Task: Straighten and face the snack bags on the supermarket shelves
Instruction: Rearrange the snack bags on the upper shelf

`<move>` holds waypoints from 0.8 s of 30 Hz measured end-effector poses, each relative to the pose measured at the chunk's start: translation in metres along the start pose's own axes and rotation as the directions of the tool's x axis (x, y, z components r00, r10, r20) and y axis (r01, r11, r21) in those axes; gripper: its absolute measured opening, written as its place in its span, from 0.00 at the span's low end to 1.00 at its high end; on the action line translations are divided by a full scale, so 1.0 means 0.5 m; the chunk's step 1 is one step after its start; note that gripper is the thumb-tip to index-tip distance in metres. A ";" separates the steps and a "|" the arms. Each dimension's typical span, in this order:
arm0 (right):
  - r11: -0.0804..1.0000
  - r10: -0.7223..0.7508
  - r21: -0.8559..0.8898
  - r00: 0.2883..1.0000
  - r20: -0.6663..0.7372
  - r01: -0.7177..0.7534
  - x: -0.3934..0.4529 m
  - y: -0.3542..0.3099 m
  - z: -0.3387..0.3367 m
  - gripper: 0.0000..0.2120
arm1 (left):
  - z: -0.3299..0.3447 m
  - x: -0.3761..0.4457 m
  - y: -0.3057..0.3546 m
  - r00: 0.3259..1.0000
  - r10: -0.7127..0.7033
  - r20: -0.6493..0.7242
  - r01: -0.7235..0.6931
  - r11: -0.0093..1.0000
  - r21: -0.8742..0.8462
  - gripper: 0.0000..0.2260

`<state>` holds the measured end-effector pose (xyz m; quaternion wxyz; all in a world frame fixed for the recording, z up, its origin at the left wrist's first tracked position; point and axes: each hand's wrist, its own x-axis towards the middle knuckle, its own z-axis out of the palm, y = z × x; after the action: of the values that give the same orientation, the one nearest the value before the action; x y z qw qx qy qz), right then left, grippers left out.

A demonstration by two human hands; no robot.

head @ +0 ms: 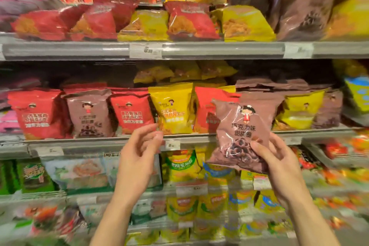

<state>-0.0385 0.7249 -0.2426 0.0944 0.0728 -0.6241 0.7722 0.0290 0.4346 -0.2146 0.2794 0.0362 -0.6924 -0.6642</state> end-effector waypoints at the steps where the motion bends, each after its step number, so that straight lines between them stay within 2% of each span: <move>1: 1.000 0.006 0.003 1.000 -0.006 -0.005 0.005 0.000 -0.017 0.25 | 0.021 0.000 0.004 1.000 -0.005 0.003 0.005 1.000 -0.012 0.08; 4: 0.999 0.030 -0.010 0.999 -0.015 -0.030 0.020 -0.008 -0.053 0.31 | 0.066 0.005 0.015 1.000 0.007 0.025 -0.006 1.000 -0.018 0.09; 9: 1.000 0.020 0.001 0.998 -0.065 -0.020 0.039 -0.030 -0.084 0.27 | 0.111 0.041 0.018 0.998 0.036 0.047 -0.033 0.997 -0.064 0.09; 12: 0.999 0.018 -0.044 0.999 -0.034 -0.019 0.048 -0.051 -0.093 0.28 | 0.135 0.063 0.023 0.997 0.042 0.061 -0.036 0.994 -0.100 0.11; 17: 0.997 -0.024 -0.081 0.995 -0.096 0.016 0.076 -0.072 -0.118 0.33 | 0.180 0.096 0.027 0.988 0.096 0.118 -0.084 0.991 -0.100 0.11; 20: 0.995 -0.038 -0.100 0.996 -0.083 0.029 0.094 -0.072 -0.135 0.31 | 0.210 0.100 0.029 0.989 0.094 0.116 -0.082 0.991 -0.101 0.15; 24: 0.998 -0.030 -0.052 0.995 -0.095 0.025 0.130 -0.073 -0.173 0.35 | 0.259 0.103 0.032 0.988 0.108 0.108 -0.097 0.990 -0.101 0.10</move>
<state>-0.0925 0.8204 -0.2111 0.1368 0.0419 -0.6371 0.7574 -0.0655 0.5315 -0.1774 0.2751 -0.0505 -0.6756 -0.6822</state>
